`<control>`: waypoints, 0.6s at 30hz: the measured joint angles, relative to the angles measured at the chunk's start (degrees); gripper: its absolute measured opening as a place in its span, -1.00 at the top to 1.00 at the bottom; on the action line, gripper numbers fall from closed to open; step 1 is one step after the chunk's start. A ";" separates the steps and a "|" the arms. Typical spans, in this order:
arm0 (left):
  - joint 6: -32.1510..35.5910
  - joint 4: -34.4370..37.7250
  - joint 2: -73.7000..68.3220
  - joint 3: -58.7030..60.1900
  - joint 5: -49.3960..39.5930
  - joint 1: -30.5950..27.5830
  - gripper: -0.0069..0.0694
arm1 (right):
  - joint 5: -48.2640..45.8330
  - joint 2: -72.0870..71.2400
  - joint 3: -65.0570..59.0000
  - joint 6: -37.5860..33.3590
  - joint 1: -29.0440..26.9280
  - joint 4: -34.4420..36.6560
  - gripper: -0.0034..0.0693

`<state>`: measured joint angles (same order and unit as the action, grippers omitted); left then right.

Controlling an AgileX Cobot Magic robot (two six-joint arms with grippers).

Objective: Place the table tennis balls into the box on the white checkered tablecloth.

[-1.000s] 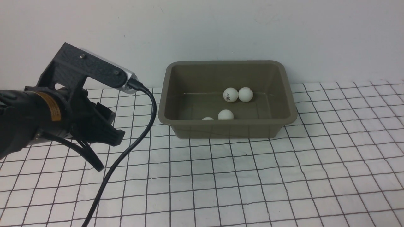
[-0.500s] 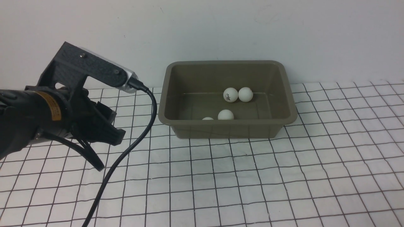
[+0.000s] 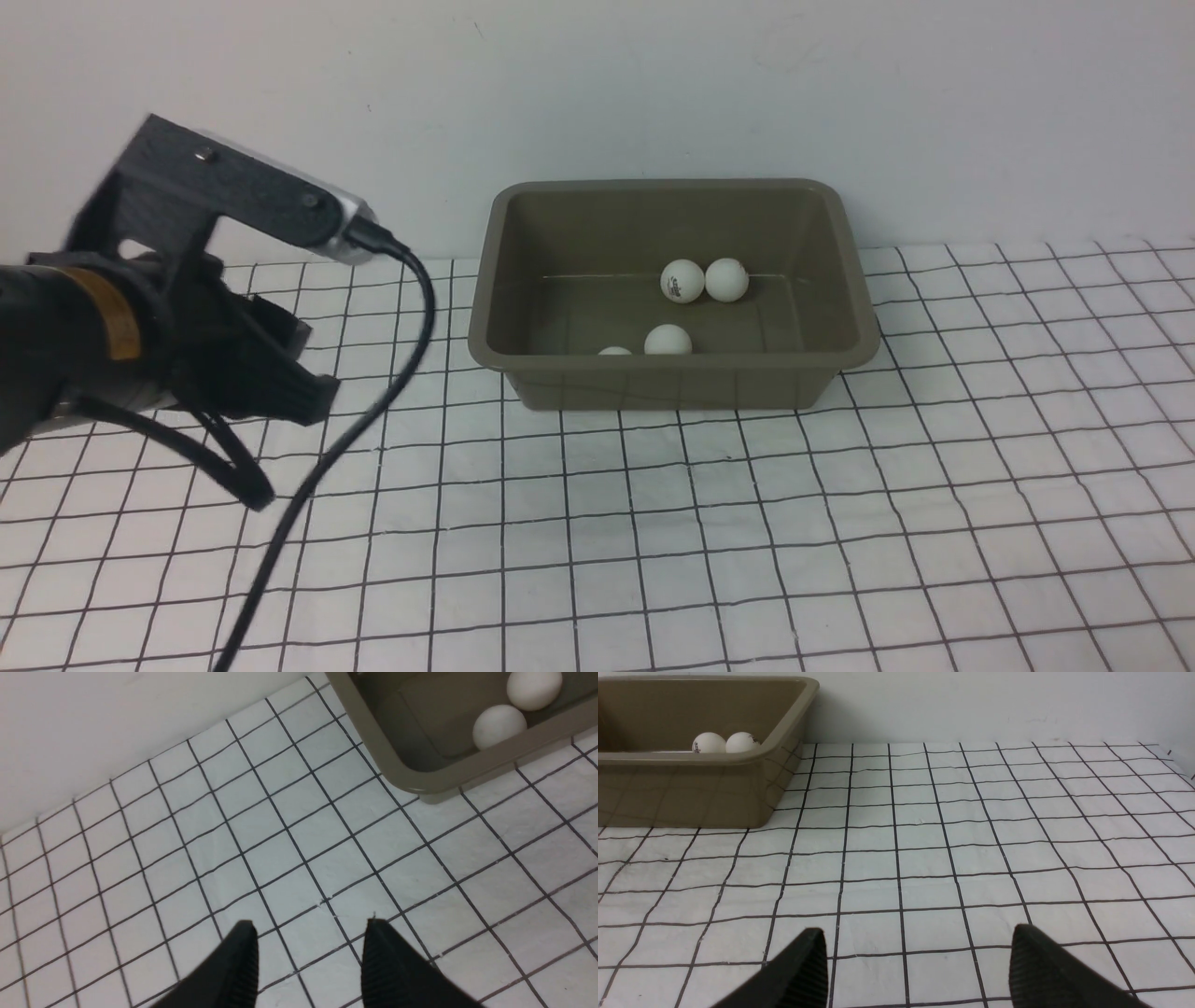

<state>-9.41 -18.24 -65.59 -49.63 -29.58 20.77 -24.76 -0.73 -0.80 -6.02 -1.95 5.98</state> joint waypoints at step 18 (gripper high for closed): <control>-3.71 6.73 40.35 22.63 -0.53 -24.38 0.09 | 0.00 0.00 0.00 0.00 0.00 0.00 -0.40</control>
<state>-13.12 -11.51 -25.23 -27.01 -30.11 -3.61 -24.76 -0.73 -0.80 -6.02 -1.95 5.98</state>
